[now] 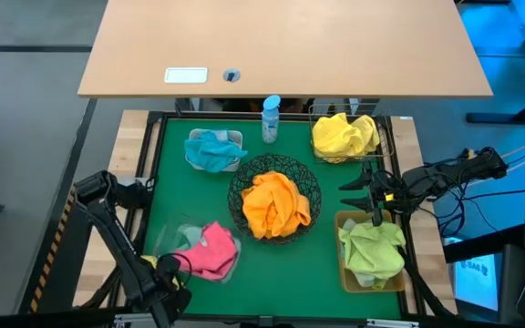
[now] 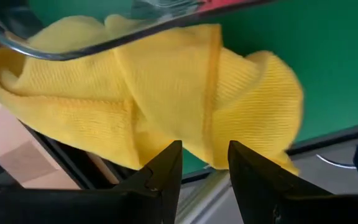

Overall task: Sort microfiber towel by color & place in baskets
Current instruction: Put the yellow microfiber towel into the square wire basket

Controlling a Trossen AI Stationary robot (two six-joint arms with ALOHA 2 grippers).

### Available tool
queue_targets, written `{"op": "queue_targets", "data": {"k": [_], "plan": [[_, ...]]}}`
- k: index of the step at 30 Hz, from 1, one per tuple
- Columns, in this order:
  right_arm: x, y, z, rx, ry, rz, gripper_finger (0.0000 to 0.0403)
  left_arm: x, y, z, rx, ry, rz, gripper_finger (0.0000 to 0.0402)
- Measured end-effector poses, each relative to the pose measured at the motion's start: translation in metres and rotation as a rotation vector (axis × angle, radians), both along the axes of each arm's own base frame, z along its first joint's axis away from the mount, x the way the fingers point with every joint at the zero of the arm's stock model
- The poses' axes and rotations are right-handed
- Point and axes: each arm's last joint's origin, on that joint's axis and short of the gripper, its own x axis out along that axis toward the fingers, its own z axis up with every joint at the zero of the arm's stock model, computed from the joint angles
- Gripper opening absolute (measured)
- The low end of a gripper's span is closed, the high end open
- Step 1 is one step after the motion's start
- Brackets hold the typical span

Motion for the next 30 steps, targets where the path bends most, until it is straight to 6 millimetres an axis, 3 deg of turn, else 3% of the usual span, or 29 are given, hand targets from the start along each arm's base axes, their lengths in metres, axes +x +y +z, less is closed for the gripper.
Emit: {"op": "queue_targets", "data": {"k": [14, 22, 26, 30], "plan": [[0.000, 0.000, -0.002, -0.007, 0.017, 0.000, 0.0176, -0.005, 0.006, -0.014, 0.034, 0.049, 0.023, 0.0118], [0.000, 0.000, -0.002, -0.007, 0.017, 0.000, 0.0176, -0.005, 0.007, -0.014, 0.039, 0.040, 0.020, 0.0014], [0.000, 0.000, -0.002, -0.006, 0.017, 0.000, 0.0176, -0.004, 0.006, -0.012, 0.028, 0.036, 0.002, 0.0005], [0.000, 0.000, -0.001, -0.004, 0.011, 0.000, 0.0176, 0.001, -0.001, 0.002, -0.027, 0.001, -0.050, 0.0002]]}}
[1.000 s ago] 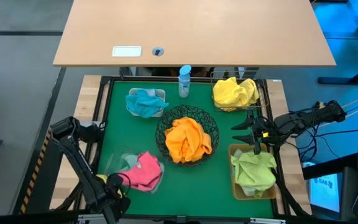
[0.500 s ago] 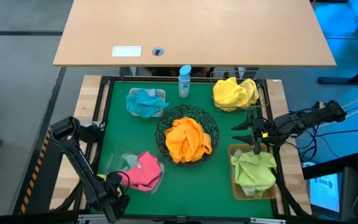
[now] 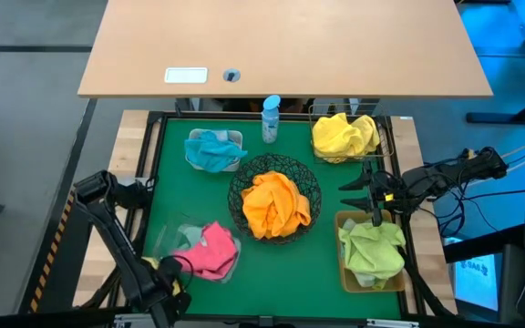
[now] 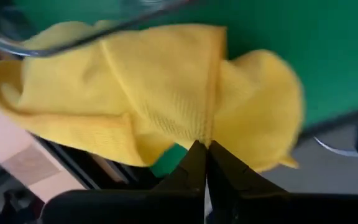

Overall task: Sort microfiber towel by color & place in baskets
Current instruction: Put the yellow microfiber towel into the square wire basket

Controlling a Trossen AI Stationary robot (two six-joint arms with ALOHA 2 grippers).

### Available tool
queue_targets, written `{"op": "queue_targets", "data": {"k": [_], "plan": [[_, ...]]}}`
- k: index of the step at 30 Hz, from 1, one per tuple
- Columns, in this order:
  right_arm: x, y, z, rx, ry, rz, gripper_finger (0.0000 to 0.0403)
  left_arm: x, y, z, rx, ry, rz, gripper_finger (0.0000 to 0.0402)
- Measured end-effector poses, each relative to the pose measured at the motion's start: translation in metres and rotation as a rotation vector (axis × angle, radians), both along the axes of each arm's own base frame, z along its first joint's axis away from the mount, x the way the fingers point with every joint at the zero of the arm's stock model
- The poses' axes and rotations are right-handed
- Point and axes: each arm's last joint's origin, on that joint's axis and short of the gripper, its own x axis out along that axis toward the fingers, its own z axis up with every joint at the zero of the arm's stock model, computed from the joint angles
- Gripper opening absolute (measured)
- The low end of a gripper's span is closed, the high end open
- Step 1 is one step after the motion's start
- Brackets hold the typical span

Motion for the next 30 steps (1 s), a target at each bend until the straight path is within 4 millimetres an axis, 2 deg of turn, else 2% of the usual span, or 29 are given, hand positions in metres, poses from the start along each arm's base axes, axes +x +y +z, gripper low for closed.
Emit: {"op": "queue_targets", "data": {"k": [3, 9, 14, 18, 21, 26, 30], "plan": [[0.000, 0.000, 0.001, 0.005, -0.013, 0.000, 0.0176, 0.006, -0.007, 0.019, -0.047, -0.071, -0.061, 0.0001], [0.001, 0.000, 0.003, 0.010, -0.027, 0.000, 0.0176, 0.018, -0.017, 0.074, -0.080, -0.284, -0.122, 0.0001], [0.001, 0.000, 0.003, 0.010, -0.027, 0.000, 0.0176, 0.029, -0.008, 0.121, 0.084, -0.611, -0.148, 0.0000], [0.001, 0.001, 0.002, 0.009, -0.024, 0.000, 0.0176, 0.045, 0.005, 0.154, 0.251, -0.865, -0.186, 0.0000], [0.003, 0.001, 0.001, 0.006, -0.015, 0.000, 0.0176, 0.060, 0.019, 0.175, 0.376, -0.989, -0.211, 0.0000], [0.011, 0.004, 0.002, 0.004, -0.022, 0.000, 0.0176, 0.090, 0.050, 0.203, 0.563, -1.087, -0.255, 0.0000], [0.020, 0.008, 0.008, -0.022, -0.095, 0.009, 0.0176, 0.118, 0.080, 0.218, 0.660, -1.111, -0.287, 0.0000]]}}
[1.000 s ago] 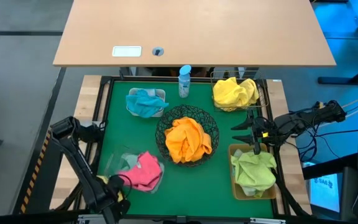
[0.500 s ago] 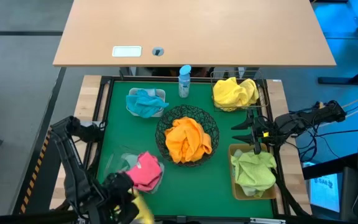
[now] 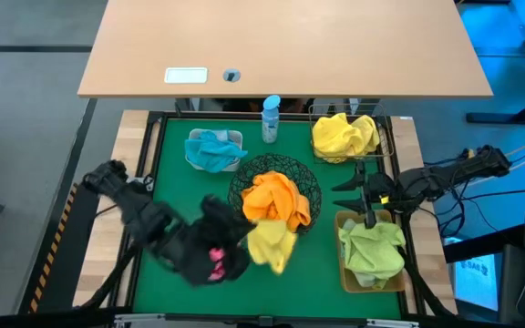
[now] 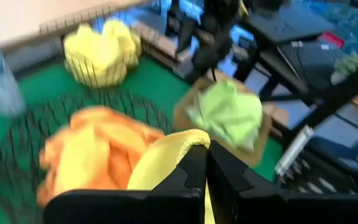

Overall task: Sort microfiber towel by color & place in baskets
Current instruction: Put the yellow microfiber towel into the square wire basket

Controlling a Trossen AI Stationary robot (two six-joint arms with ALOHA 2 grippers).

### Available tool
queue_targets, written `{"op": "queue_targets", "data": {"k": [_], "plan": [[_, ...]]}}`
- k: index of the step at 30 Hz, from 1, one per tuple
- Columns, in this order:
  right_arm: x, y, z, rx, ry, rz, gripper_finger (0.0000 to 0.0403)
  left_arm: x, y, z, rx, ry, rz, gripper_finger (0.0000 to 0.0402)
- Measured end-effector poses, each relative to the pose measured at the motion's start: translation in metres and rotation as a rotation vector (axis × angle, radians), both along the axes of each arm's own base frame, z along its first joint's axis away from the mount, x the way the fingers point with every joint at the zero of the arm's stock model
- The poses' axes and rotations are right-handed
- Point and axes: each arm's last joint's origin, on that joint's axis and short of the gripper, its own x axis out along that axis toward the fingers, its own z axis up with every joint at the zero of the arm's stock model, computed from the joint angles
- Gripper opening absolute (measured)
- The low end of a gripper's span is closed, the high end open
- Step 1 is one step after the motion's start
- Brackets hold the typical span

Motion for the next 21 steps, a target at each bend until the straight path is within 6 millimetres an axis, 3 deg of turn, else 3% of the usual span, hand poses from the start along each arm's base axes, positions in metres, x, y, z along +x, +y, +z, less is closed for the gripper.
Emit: {"op": "queue_targets", "data": {"k": [6, 13, 21], "plan": [[0.015, 0.006, 0.010, -0.066, -0.135, 0.007, 0.0176, 0.038, 0.045, 0.009, 0.074, -0.002, -0.034, 0.0000], [0.028, 0.011, 0.021, -0.121, -0.289, -0.004, 0.0176, 0.065, 0.092, 0.017, 0.095, -0.019, -0.099, 0.0000], [0.045, 0.017, 0.025, -0.143, -0.414, -0.023, 0.0176, 0.083, 0.115, 0.023, 0.169, -0.082, -0.130, 0.0000]]}}
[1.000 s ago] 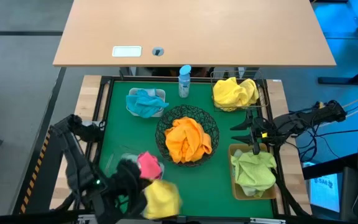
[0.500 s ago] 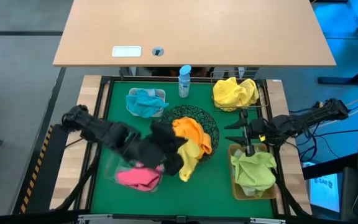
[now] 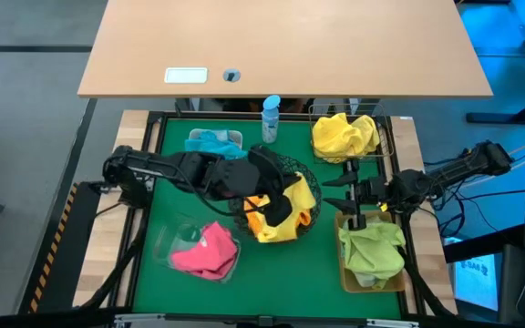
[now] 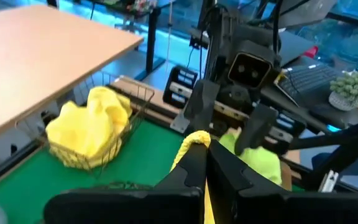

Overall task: Sort microfiber towel by color & place in baskets
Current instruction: Put the yellow microfiber towel into the square wire basket

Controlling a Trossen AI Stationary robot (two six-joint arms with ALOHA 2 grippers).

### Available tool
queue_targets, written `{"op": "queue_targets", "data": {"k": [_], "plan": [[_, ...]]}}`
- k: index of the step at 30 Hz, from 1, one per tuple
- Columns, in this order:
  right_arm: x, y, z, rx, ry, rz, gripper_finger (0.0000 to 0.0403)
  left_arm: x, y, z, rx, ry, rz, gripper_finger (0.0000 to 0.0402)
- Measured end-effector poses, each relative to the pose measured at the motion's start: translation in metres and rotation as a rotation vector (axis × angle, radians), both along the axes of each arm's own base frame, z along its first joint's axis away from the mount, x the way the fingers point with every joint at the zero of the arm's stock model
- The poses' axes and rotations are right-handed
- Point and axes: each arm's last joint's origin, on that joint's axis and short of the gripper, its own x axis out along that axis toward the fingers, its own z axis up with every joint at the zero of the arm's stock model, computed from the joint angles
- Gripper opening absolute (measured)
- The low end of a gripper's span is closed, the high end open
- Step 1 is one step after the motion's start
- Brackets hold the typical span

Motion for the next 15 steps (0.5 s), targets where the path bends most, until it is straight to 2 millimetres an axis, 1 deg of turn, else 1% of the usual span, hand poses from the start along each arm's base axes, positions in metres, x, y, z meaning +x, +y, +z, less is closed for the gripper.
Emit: {"op": "queue_targets", "data": {"k": [6, 9, 15], "plan": [[0.013, 0.005, -0.002, -0.024, -0.066, -0.016, 0.0176, 0.020, 0.002, -0.005, 0.042, -0.057, -0.017, 0.0000], [0.018, 0.007, -0.005, -0.028, -0.055, -0.017, 0.0176, 0.026, 0.002, -0.008, 0.053, -0.063, -0.040, 0.0000], [0.028, 0.008, -0.006, -0.015, -0.016, -0.102, 0.0176, 0.036, 0.000, -0.014, 0.046, -0.079, -0.097, 0.0000]]}}
